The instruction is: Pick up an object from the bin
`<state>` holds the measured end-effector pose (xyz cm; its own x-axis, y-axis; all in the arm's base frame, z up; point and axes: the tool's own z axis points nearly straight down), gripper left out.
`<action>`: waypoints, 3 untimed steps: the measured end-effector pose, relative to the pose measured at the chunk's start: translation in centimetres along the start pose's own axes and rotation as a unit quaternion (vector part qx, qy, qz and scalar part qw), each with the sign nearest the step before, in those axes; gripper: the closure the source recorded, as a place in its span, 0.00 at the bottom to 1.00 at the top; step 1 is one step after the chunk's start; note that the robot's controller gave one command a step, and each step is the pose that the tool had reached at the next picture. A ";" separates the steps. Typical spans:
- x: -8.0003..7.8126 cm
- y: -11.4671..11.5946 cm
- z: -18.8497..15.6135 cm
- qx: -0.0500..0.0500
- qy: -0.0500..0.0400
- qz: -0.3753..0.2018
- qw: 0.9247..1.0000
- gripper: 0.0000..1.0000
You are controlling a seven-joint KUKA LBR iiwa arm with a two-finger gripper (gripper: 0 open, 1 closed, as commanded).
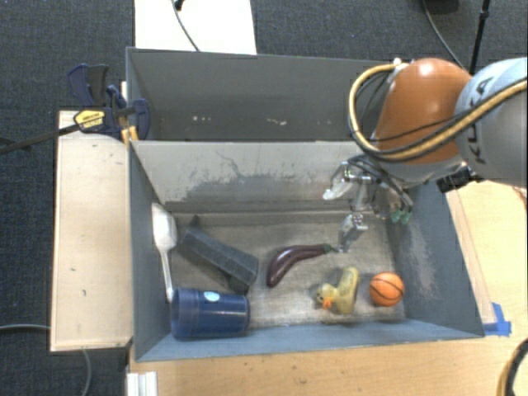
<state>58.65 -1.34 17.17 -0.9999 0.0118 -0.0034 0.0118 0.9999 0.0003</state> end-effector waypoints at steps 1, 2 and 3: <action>0.0 0.0 0.0 0.000 0.000 0.000 1.000 0.00; 0.4 2.2 5.9 0.000 -0.003 -0.032 0.999 0.00; 2.6 2.2 9.2 -0.001 -0.017 0.009 1.000 1.00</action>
Offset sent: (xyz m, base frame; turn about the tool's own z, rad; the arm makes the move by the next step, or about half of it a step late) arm -0.0089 0.0368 -0.1017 -0.1122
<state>56.07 0.85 7.97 -0.9989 0.0297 -0.0375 0.0296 0.9996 0.0030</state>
